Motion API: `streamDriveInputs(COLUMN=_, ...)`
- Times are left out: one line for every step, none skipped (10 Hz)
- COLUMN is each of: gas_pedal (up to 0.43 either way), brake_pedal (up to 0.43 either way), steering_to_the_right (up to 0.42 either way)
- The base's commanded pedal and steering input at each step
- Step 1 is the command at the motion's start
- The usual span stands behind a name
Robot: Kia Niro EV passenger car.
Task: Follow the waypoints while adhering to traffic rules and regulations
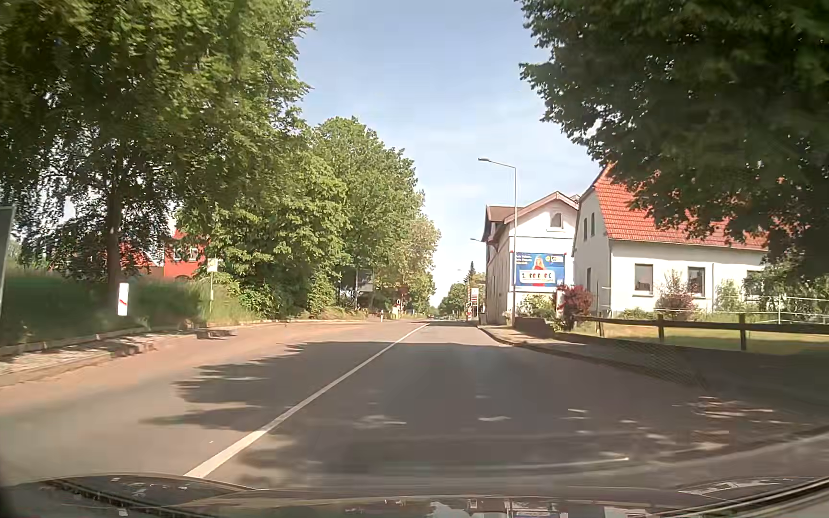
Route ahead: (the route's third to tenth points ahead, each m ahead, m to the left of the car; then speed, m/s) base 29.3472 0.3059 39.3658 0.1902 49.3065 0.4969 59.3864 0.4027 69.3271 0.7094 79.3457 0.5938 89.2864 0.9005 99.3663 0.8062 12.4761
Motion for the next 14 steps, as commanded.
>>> streamDriveInputs(gas_pedal=0.0, brake_pedal=0.0, steering_to_the_right=0.0)
streamDriveInputs(gas_pedal=0.0, brake_pedal=0.0, steering_to_the_right=0.0)
streamDriveInputs(gas_pedal=0.0, brake_pedal=0.0, steering_to_the_right=0.0)
streamDriveInputs(gas_pedal=0.0, brake_pedal=0.0, steering_to_the_right=0.0)
streamDriveInputs(gas_pedal=0.0, brake_pedal=0.0, steering_to_the_right=0.0)
streamDriveInputs(gas_pedal=0.0, brake_pedal=0.0, steering_to_the_right=0.0)
streamDriveInputs(gas_pedal=0.0, brake_pedal=0.0, steering_to_the_right=0.0)
streamDriveInputs(gas_pedal=0.0, brake_pedal=0.0, steering_to_the_right=0.0)
streamDriveInputs(gas_pedal=0.0, brake_pedal=0.0, steering_to_the_right=0.0)
streamDriveInputs(gas_pedal=0.0, brake_pedal=0.0, steering_to_the_right=-0.001)
streamDriveInputs(gas_pedal=0.0, brake_pedal=0.0, steering_to_the_right=-0.002)
streamDriveInputs(gas_pedal=0.0, brake_pedal=0.0, steering_to_the_right=-0.002)
streamDriveInputs(gas_pedal=0.0, brake_pedal=0.0, steering_to_the_right=-0.002)
streamDriveInputs(gas_pedal=0.0, brake_pedal=0.0, steering_to_the_right=-0.002)
